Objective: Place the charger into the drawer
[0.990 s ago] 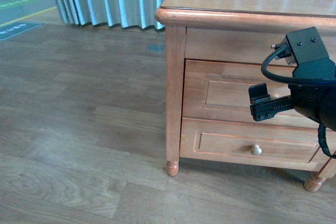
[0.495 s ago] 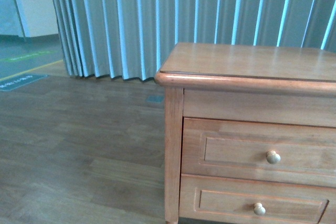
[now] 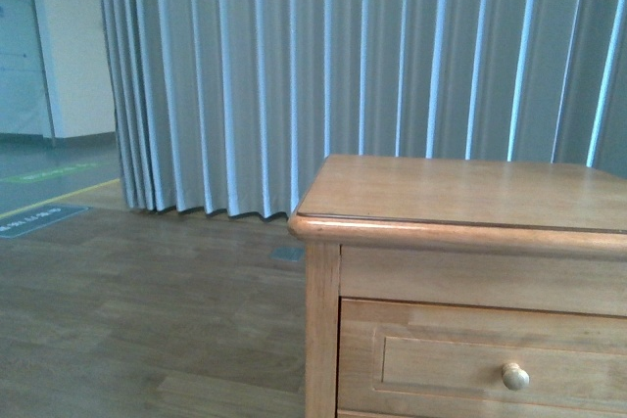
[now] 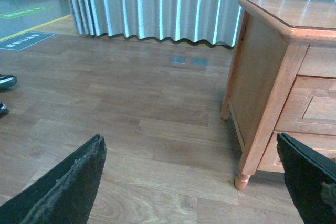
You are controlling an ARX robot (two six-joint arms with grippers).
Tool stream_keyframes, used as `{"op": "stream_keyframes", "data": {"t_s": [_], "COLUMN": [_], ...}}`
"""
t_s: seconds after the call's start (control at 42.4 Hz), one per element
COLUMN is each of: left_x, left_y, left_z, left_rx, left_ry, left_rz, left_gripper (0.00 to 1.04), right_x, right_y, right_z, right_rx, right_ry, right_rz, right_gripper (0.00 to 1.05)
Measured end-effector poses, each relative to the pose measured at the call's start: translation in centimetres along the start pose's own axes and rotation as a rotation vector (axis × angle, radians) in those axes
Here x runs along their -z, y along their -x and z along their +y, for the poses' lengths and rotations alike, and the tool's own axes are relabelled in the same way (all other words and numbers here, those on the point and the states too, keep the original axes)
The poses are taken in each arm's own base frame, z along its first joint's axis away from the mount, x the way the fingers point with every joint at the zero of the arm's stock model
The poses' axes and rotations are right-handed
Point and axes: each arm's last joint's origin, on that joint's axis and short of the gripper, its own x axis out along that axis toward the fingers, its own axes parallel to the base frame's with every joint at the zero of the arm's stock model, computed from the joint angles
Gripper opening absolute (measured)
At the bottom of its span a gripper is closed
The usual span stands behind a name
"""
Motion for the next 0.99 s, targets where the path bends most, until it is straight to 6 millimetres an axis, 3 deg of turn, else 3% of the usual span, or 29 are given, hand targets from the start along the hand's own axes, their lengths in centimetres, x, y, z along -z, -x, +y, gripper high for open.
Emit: {"op": "stream_keyframes", "data": {"t_s": [0.141,0.33,0.471,0.99], "left_x": [0.0,0.0,0.0,0.0], "left_y": [0.0,0.0,0.0,0.0], "left_z": [0.0,0.0,0.0,0.0], "left_rx": [0.0,0.0,0.0,0.0], "left_ry": [0.0,0.0,0.0,0.0], "left_rz": [0.0,0.0,-0.001,0.0], "left_gripper": [0.99,0.99,0.99,0.99], "right_x": [0.5,1.1,2.0,1.8], "right_y": [1.1,2.5,3.1,5.2], "right_z": [0.3,0.3,0.3,0.3], "right_rx": [-0.008,-0.006,-0.006,-0.007], "right_ry": [-0.022,-0.029,-0.029,-0.032], "right_rz": [-0.014,-0.015,-0.021,-0.03], "right_gripper": [0.62,0.21,0.01,0.02]}}
